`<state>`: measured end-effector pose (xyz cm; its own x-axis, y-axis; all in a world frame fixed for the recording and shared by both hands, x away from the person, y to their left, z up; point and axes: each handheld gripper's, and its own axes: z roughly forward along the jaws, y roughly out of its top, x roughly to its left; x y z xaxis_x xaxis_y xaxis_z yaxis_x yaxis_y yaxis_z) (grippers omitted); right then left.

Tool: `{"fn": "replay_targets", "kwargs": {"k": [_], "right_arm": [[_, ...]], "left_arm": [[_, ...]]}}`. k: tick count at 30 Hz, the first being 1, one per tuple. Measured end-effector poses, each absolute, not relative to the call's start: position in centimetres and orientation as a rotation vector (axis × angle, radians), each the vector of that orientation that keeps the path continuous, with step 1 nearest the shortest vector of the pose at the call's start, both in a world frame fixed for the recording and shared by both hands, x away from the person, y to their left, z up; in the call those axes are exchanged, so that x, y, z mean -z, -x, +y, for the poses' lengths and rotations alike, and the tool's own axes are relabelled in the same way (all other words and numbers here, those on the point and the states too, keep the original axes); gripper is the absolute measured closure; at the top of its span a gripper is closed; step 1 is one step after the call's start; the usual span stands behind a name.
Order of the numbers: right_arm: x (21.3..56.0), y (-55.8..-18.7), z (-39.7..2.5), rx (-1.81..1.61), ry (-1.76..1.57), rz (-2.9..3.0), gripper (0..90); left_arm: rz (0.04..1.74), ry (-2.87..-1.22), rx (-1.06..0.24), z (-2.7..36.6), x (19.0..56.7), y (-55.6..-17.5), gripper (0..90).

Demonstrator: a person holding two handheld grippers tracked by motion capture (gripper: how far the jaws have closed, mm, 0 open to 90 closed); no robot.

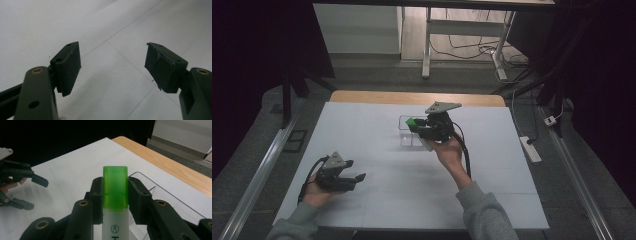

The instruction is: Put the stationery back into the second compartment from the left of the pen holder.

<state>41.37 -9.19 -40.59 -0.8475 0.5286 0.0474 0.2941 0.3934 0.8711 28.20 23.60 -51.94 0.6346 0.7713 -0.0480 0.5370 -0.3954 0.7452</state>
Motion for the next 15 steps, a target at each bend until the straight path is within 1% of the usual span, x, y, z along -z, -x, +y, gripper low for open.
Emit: {"fn": "replay_targets", "kwargs": {"k": [15], "right_arm": [[40.1,-43.2,-9.2,-1.448,-0.761,2.365,66.1]], "left_arm": [[1.017,-2.097,-0.39,23.7,52.0,-28.3,28.4]]}}
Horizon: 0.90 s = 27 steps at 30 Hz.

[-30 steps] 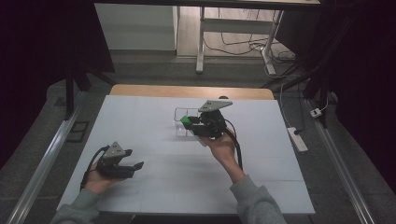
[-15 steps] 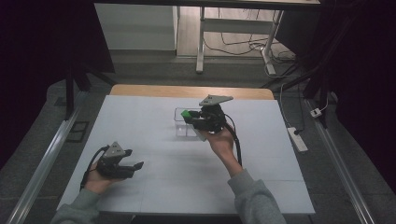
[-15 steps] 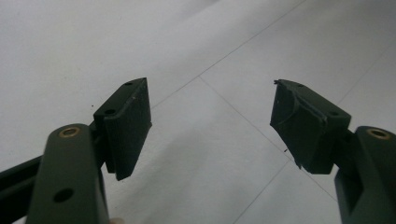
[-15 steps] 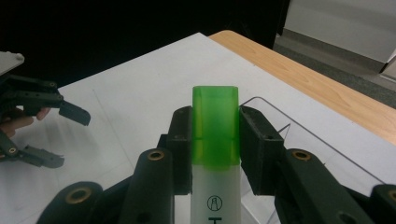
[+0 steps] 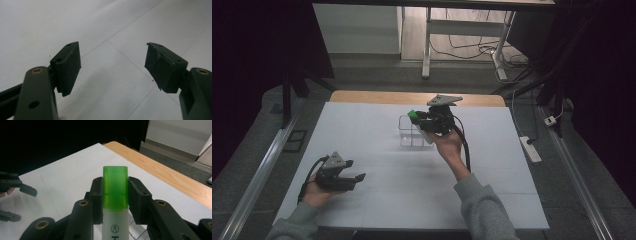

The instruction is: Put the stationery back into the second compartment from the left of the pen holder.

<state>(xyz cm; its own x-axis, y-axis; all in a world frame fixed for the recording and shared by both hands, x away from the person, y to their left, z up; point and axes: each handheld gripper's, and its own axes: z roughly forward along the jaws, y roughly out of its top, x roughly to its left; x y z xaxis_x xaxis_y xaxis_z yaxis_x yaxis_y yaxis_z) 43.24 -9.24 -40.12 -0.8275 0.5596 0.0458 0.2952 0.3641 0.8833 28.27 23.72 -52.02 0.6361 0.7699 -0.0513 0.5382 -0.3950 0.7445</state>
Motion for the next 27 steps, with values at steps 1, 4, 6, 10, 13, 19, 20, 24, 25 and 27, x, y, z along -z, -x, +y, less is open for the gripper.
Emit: {"fn": "replay_targets", "kwargs": {"k": [1,4,6,10,13,19,20,24,25,27], "right_arm": [[40.1,-43.4,-9.2,-1.452,-0.766,2.362,66.1],[40.1,-43.9,-9.1,-1.447,-0.767,2.355,66.1],[40.1,-44.2,-9.0,-1.438,-0.767,2.352,66.0],[40.0,-44.8,-8.7,-1.448,-0.779,2.33,66.1],[39.9,-45.3,-8.6,-1.45,-0.79,2.314,66.0],[40.1,-46.7,-8.2,-1.48,-0.805,2.287,66.0],[40.2,-46.9,-8.1,-1.483,-0.809,2.283,66.0],[40.6,-47.9,-7.7,-1.487,-0.827,2.274,66.0],[40.8,-48.1,-7.6,-1.492,-0.83,2.271,66.0],[40.9,-48.6,-7.4,-1.491,-0.836,2.271,66.0]], "left_arm": [[1.017,-2.097,-0.391,23.7,52.0,-28.3,28.4],[1.018,-2.097,-0.392,23.8,52.0,-28.2,28.4],[1.019,-2.095,-0.393,23.8,52.0,-28.2,28.4],[1.019,-2.096,-0.39,23.9,52.1,-28.3,28.4],[1.022,-2.098,-0.391,23.9,52.1,-28.3,28.4],[1.023,-2.094,-0.389,24.0,52.1,-28.3,28.4],[1.025,-2.093,-0.389,24.1,52.1,-28.3,28.4],[1.026,-2.093,-0.388,24.2,52.2,-28.3,28.4],[1.026,-2.092,-0.387,24.3,52.2,-28.3,28.4],[1.03,-2.09,-0.387,24.3,52.2,-28.4,28.4]]}}
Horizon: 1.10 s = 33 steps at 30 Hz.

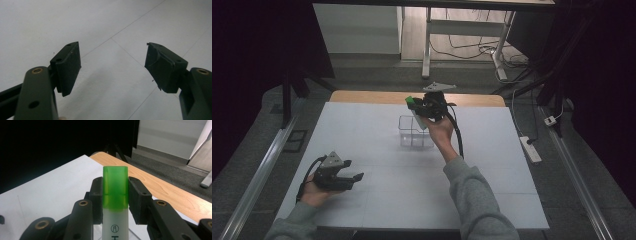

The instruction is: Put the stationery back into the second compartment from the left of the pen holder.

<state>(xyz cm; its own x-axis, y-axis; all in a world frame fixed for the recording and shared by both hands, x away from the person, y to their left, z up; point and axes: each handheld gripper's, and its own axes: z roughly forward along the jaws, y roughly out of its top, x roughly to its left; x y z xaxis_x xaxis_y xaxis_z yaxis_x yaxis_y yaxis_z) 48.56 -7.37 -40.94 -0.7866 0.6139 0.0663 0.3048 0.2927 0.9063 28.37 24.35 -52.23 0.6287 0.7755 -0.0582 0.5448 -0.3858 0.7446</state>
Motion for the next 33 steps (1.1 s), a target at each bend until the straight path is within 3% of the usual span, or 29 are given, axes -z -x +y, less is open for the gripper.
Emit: {"fn": "replay_targets", "kwargs": {"k": [13,16,18,33], "right_arm": [[41.9,-49.3,-6.5,-1.523,-0.845,2.262,64.8],[41.9,-49.2,-6.6,-1.516,-0.847,2.258,54.8],[41.8,-49.1,-6.7,-1.513,-0.852,2.259,52.8],[41.5,-47.1,-8.9,-1.442,-0.822,2.346,45.8]], "left_arm": [[1.032,-2.097,-0.385,24.4,52.4,-28.4,28.3],[1.03,-2.099,-0.385,24.4,52.4,-28.4,28.3],[1.028,-2.102,-0.385,24.4,52.4,-28.4,28.2],[1.023,-2.111,-0.393,24.0,52.3,-28.3,28.2]]}}
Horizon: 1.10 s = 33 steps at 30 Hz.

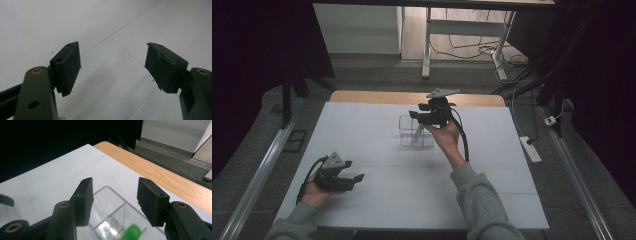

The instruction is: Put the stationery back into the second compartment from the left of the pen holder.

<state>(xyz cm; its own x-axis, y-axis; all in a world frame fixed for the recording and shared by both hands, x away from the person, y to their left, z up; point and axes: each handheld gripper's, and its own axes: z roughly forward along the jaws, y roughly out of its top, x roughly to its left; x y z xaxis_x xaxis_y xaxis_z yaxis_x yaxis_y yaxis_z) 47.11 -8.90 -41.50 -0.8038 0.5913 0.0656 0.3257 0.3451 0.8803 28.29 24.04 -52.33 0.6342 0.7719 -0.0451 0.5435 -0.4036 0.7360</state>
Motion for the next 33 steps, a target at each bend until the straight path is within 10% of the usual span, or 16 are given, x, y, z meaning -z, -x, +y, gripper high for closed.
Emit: {"fn": "replay_targets", "kwargs": {"k": [33], "right_arm": [[47.1,-37.6,-22.1,-1.215,-0.904,2.521,39.6]], "left_arm": [[1.031,-2.108,-0.388,23.8,52.3,-28.2,27.7]]}}
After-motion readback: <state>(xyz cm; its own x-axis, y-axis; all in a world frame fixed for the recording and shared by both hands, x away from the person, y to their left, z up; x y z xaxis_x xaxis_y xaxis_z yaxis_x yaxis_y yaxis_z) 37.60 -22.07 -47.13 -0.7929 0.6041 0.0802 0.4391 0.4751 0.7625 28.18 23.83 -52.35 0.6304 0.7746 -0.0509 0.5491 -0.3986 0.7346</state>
